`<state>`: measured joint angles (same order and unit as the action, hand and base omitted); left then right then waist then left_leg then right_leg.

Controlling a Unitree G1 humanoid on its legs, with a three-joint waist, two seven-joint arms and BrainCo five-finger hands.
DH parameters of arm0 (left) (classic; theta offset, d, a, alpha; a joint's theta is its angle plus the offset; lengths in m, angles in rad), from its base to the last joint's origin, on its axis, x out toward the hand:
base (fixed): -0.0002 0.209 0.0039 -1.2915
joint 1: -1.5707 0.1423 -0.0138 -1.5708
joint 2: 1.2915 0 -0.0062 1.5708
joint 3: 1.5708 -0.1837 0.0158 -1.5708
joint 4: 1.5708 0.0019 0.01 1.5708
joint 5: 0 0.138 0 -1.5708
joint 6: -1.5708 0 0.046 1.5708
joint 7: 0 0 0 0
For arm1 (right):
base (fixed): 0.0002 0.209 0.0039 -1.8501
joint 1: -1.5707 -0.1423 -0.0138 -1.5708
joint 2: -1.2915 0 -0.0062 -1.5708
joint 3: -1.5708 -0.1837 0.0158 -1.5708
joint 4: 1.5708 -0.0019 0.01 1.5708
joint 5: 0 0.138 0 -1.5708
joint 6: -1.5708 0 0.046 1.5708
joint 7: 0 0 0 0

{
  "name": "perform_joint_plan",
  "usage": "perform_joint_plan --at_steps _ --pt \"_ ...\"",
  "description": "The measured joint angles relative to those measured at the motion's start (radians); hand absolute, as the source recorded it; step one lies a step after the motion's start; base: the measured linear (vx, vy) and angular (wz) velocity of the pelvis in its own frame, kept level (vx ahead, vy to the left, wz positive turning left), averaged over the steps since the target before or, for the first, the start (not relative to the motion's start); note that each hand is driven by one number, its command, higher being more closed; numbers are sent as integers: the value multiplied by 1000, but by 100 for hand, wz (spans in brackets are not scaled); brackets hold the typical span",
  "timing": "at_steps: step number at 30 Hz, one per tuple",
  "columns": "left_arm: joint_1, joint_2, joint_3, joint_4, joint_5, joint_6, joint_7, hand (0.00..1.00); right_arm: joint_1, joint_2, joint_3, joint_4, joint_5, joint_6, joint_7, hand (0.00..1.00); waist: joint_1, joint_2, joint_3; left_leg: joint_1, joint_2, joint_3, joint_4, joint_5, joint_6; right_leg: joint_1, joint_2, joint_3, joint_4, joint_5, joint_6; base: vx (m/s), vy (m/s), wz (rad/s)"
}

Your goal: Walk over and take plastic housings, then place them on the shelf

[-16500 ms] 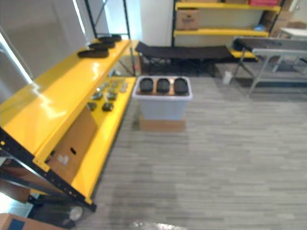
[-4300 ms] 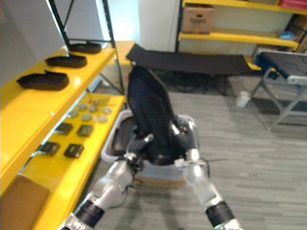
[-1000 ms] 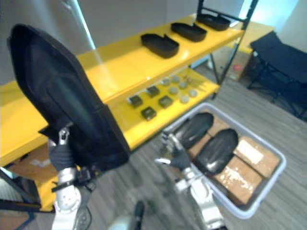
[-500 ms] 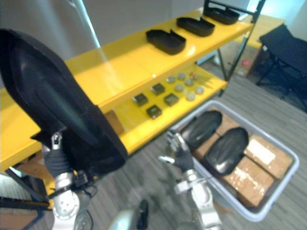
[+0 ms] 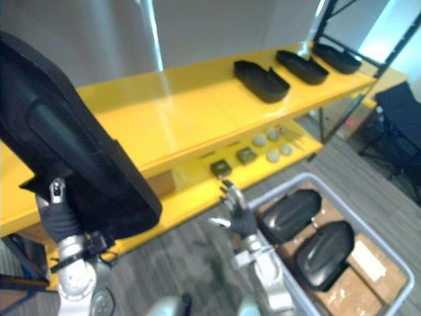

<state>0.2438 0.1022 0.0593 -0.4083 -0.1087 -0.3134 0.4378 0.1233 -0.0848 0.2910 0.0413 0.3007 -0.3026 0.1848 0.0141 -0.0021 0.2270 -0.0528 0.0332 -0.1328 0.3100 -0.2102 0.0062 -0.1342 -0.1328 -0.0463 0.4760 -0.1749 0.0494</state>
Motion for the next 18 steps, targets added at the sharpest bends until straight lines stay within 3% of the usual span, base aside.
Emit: perform_joint_plan --at_steps 2,4,5,7,10,14,18 --pt "-6 2 -1 4 0 13 8 100 -1 -7 1 -16 1 0 12 0 -1 -2 -2 -3 12 -29 10 -15 -24 -4 19 42 -53 16 21 132 -228 37" --pt "-7 12 -6 23 2 29 12 100 1 -21 5 -34 32 -2 32 0 0 -46 -29 -4 -4 -56 21 -42 -69 33 8 68 -136 136 49 137 -343 57" --pt "-7 4 -5 31 5 32 12 100 -3 -29 4 -34 51 -1 40 0 3 -49 -33 -1 1 -56 25 -47 -78 56 8 61 -152 111 64 123 -382 45" --pt "11 -25 -34 35 18 38 23 100 -42 -75 7 -34 114 -6 112 0 18 -5 -41 -4 47 -28 28 -46 -111 117 34 14 -269 88 61 129 -347 12" --pt "7 -60 -45 35 49 51 38 100 -139 -110 80 -41 156 -7 198 0 22 38 -53 4 95 16 -18 -19 -146 146 70 -13 -318 95 50 49 -224 5" --pt "-10 -78 -43 35 46 69 102 100 -292 -33 301 -87 165 -4 238 0 37 45 -63 15 110 35 -83 29 -150 185 77 -81 -365 102 29 -5 -101 40" --pt "-9 -89 -32 35 29 70 101 100 -368 67 340 -46 151 -4 198 0 62 34 -81 15 97 99 -140 101 -131 250 40 -206 -417 108 32 -15 -7 89"
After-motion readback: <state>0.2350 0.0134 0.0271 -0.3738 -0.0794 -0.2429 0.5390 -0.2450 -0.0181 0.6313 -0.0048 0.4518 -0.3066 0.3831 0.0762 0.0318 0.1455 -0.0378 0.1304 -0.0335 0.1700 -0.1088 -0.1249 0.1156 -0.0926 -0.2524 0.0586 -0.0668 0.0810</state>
